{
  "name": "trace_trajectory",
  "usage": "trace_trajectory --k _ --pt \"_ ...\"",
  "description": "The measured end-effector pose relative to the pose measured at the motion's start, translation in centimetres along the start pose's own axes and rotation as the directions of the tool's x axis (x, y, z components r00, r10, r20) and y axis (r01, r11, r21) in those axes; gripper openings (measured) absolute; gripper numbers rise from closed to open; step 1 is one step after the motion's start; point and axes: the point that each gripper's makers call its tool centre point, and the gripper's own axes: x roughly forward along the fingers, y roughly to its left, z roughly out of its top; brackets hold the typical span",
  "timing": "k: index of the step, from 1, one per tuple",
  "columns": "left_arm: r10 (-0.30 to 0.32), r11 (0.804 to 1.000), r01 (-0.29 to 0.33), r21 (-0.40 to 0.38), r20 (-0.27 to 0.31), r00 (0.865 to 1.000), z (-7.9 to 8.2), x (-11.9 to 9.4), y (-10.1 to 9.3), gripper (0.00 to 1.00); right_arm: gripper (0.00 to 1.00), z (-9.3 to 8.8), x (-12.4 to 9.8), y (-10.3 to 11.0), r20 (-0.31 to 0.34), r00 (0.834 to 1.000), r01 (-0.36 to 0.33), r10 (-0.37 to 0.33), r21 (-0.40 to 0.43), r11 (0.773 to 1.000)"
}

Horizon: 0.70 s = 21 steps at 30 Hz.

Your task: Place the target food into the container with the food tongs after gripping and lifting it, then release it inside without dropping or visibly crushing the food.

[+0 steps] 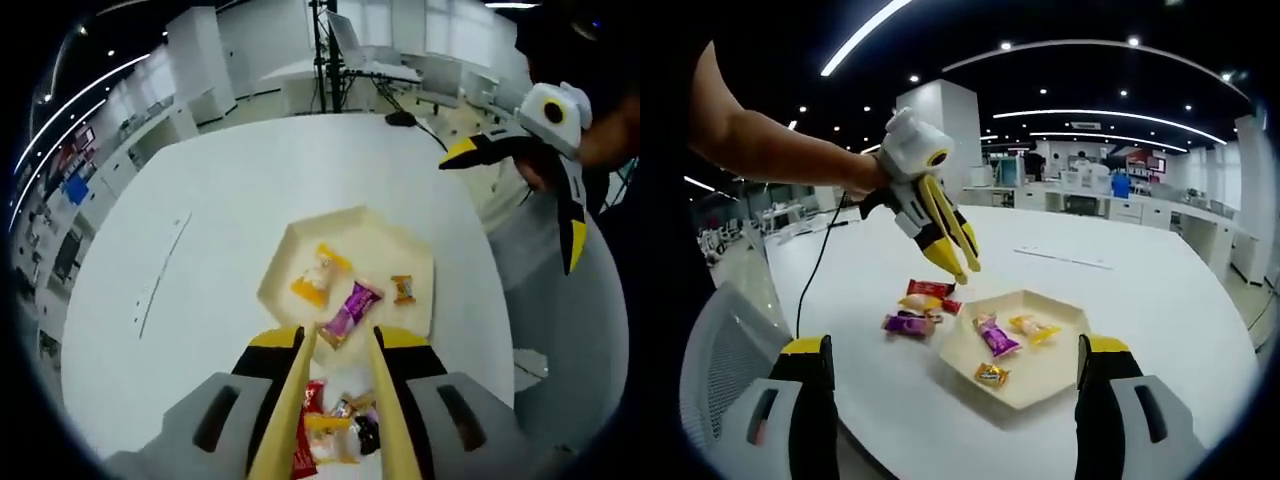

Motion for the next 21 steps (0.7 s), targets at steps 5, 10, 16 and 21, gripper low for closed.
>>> trace_trajectory --k 5,10,16,21 --pt "0.007 0.999 -0.005 -0.04 0.035 0.999 -1.2 -0.9 -1.1 0.24 0.99 0.0 0.0 -0.2 0.0 1.0 0.007 -0.007 0.011 1.0" --pt "0.028 0.998 -0.025 -0.063 0.051 0.998 -3.0 -2.2 -2.0 0.24 0.99 -0.1 0.1 0.2 -0.006 1.0 -0.004 0.004 -0.007 1.0" --pt "0.06 0.996 -0.057 -0.063 0.055 0.997 -4.6 -3.5 -1.7 0.24 0.99 -0.2 0.1 0.4 -0.01 1.0 -0.012 0.012 -0.006 1.0" --pt "0.087 0.993 -0.082 -0.082 0.066 0.994 -5.9 -4.8 -1.8 0.24 0.99 -0.3 0.2 0.3 -0.018 1.0 -0.013 0.013 -0.006 1.0"
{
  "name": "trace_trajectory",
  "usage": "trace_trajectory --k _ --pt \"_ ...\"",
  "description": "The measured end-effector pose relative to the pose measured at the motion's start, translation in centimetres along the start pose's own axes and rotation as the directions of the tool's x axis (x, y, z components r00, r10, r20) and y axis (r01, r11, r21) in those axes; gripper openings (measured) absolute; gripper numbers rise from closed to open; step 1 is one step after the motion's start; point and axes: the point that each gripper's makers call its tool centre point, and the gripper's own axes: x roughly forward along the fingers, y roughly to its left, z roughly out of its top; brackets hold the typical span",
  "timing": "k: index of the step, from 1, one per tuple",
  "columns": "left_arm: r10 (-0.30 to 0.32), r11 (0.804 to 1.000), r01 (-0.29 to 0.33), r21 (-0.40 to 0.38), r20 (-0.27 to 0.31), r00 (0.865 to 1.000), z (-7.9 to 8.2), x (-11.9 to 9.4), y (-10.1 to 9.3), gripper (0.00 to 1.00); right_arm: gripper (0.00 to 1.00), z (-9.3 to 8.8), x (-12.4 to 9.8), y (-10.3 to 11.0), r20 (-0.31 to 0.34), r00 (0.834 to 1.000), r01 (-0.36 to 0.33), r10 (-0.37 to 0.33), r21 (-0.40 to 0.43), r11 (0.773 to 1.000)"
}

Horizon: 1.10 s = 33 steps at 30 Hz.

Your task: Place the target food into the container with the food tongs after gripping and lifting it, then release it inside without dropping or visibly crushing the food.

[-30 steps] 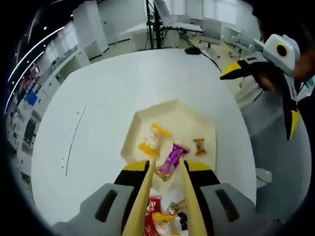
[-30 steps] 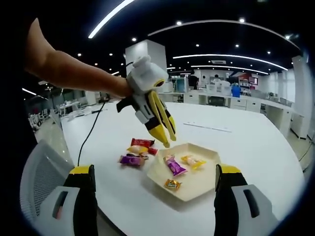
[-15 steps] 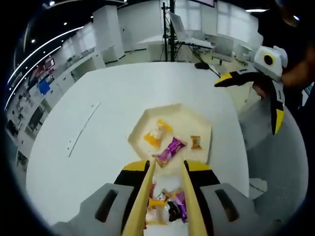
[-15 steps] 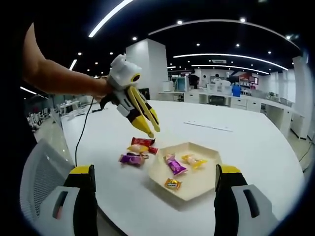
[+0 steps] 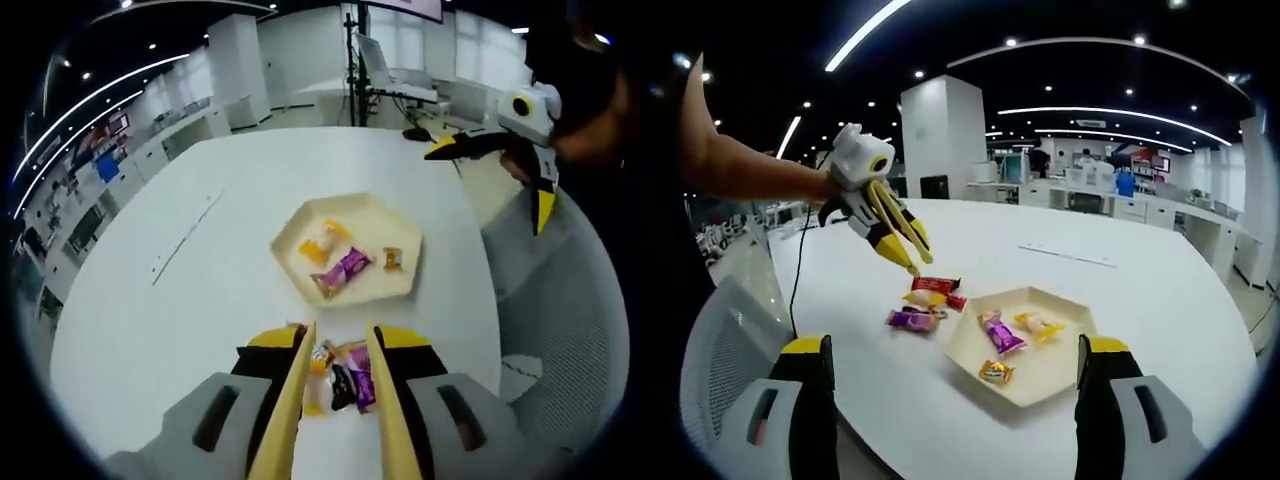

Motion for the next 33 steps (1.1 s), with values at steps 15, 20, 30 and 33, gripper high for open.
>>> trace_trajectory --k 15,20,30,33 --pt "0.059 0.991 -0.052 -0.124 0.052 0.997 -2.9 -0.6 -1.7 0.25 0.99 -0.4 0.2 0.2 -0.021 1.0 -0.012 0.013 0.004 1.0" --pt "0.083 0.993 -0.08 -0.09 0.027 0.996 -3.8 0.4 -1.8 0.25 0.99 -0.4 0.1 0.1 -0.019 1.0 -0.009 0.009 0.005 1.0" --pt "0.083 0.99 -0.081 -0.118 0.012 0.996 -5.6 2.0 -2.3 0.24 0.98 -0.2 0.0 0.0 -0.01 1.0 -0.004 0.004 0.008 1.0" --pt "0.088 0.988 -0.086 -0.131 0.007 0.996 -6.2 2.5 -2.3 0.25 0.98 -0.3 0.0 0.1 -0.01 1.0 -0.006 0.006 0.005 1.0"
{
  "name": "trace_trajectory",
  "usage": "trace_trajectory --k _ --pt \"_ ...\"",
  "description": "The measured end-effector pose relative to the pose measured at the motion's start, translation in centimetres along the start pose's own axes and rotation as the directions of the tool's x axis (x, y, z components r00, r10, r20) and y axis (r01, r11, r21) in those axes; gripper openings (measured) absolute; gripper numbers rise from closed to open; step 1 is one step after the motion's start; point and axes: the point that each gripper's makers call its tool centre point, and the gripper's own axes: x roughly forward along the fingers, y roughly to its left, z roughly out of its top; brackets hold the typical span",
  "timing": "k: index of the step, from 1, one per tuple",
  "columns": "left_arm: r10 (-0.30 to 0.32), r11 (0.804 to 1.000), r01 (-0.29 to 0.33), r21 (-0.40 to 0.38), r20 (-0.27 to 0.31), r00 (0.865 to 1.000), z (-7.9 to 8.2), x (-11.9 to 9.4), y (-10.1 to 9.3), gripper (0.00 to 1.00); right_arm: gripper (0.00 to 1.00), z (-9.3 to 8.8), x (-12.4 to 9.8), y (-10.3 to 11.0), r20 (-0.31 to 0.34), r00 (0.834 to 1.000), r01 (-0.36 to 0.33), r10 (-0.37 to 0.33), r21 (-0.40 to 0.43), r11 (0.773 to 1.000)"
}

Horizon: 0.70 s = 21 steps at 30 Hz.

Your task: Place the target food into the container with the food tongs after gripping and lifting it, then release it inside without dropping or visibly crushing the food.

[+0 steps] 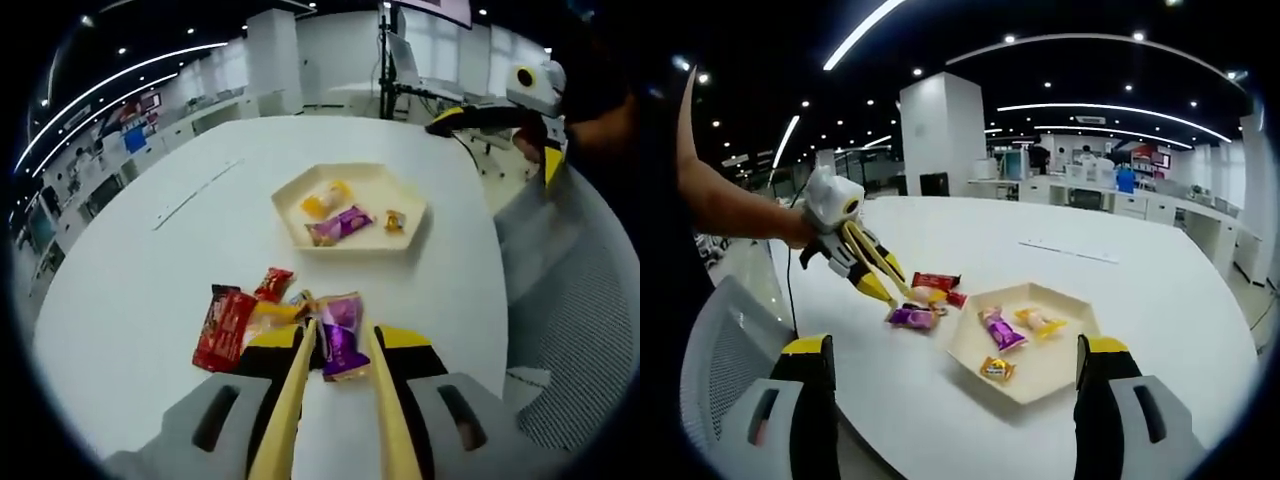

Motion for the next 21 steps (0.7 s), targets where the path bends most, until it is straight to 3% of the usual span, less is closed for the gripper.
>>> trace_trajectory --k 8,13,21 --pt "0.006 1.0 -0.007 -0.013 -0.043 0.999 -1.9 1.3 -0.4 0.24 0.98 0.0 0.0 0.0 -0.002 1.0 0.003 -0.003 -0.007 1.0" --pt "0.019 1.0 -0.019 -0.005 -0.043 0.999 -1.8 1.7 -0.7 0.24 0.98 0.0 0.0 0.0 0.0 1.0 0.003 -0.003 -0.005 1.0" --pt "0.015 1.0 -0.016 -0.007 -0.089 0.996 -2.4 2.9 -1.1 0.23 0.98 0.1 0.0 -0.1 0.003 1.0 0.006 -0.006 -0.004 1.0"
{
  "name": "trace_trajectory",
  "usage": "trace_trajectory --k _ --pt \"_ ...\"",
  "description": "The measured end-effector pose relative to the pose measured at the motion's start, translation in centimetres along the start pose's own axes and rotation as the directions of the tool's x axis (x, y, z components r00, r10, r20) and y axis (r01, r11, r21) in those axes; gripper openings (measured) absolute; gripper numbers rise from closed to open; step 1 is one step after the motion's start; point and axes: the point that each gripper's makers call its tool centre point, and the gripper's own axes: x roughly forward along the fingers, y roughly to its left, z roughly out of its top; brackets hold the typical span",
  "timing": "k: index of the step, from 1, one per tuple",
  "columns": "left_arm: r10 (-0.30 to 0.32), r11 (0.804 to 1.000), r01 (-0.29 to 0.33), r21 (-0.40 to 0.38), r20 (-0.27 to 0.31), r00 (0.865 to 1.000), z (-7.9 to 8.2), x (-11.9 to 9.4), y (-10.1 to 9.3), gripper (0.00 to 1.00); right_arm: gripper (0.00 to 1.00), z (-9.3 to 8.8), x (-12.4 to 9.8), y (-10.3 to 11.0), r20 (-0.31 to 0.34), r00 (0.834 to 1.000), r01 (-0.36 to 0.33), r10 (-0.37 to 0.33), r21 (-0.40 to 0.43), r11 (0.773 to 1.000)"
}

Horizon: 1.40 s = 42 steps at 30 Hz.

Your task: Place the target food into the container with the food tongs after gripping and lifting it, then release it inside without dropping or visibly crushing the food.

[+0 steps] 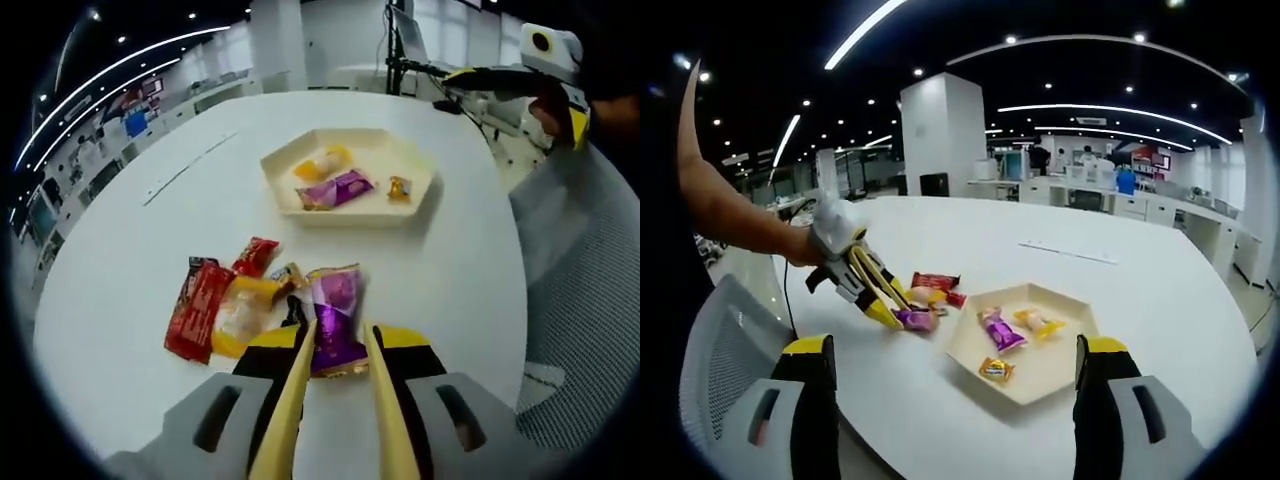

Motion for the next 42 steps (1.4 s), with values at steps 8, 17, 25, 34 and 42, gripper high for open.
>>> trace_trajectory --k 8,17,25,34,42 --pt "0.002 1.0 -0.002 0.011 0.007 1.0 0.3 0.3 0.2 0.17 0.97 0.0 0.0 0.0 0.003 1.0 0.001 -0.001 0.004 1.0" --pt "0.007 1.0 -0.007 -0.02 0.006 1.0 0.2 0.1 0.2 0.17 0.97 0.1 0.0 -0.1 0.005 1.0 0.006 -0.006 0.003 1.0" --pt "-0.006 1.0 0.006 -0.023 0.005 1.0 0.2 -0.8 0.3 0.17 0.97 0.1 -0.1 -0.2 0.008 1.0 0.009 -0.009 0.007 1.0" --pt "-0.015 1.0 0.015 0.005 0.0 1.0 1.0 -1.8 0.6 0.17 0.97 0.1 -0.1 -0.2 0.011 1.0 0.01 -0.01 0.007 1.0" --pt "-0.033 0.999 0.033 0.007 -0.002 0.999 1.3 -2.3 1.2 0.17 0.97 0.2 -0.1 -0.3 0.016 1.0 0.013 -0.013 0.007 1.0"
